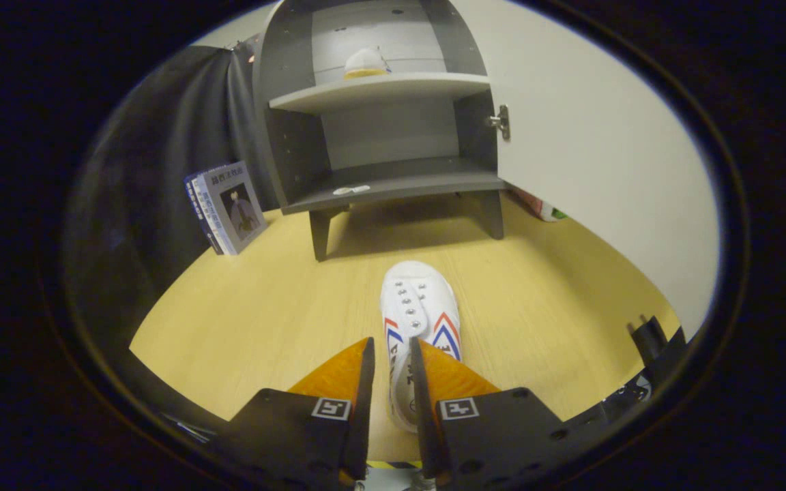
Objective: Open the shoe cabinet door, grab the shoes and put them into the shoe cabinet, then close the shoe cabinet door.
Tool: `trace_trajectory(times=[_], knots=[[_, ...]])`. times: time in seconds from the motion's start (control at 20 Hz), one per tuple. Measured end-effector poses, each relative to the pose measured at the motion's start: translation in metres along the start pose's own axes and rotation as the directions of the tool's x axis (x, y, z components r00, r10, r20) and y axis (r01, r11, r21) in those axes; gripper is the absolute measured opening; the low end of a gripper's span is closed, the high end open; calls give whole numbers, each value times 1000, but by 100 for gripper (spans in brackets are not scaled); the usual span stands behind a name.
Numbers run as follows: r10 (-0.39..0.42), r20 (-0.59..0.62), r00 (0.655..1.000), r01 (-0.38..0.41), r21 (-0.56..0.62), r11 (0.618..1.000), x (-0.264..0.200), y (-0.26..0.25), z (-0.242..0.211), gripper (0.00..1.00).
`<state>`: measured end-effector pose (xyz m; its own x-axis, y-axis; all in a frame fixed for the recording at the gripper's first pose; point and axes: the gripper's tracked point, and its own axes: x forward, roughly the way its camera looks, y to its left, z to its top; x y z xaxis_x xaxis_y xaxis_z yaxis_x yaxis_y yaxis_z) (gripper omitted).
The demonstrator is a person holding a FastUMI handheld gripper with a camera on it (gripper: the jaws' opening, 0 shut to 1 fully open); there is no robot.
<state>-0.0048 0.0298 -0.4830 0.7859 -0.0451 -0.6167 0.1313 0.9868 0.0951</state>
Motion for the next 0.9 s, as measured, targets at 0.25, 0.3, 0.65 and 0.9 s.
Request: trace_trajectory(times=[0.25, 0.3, 0.65, 0.9], knots=[[-1, -92, 996, 0, -12, 1000, 27, 2, -13, 31], [-3, -99, 995, 1, -22, 1000, 32, 3, -13, 31], [-15, -73, 997, 11, -55, 998, 49, 3, -9, 30], [-3, -39, 999, -1, -108, 994, 44, 3, -8, 26]])
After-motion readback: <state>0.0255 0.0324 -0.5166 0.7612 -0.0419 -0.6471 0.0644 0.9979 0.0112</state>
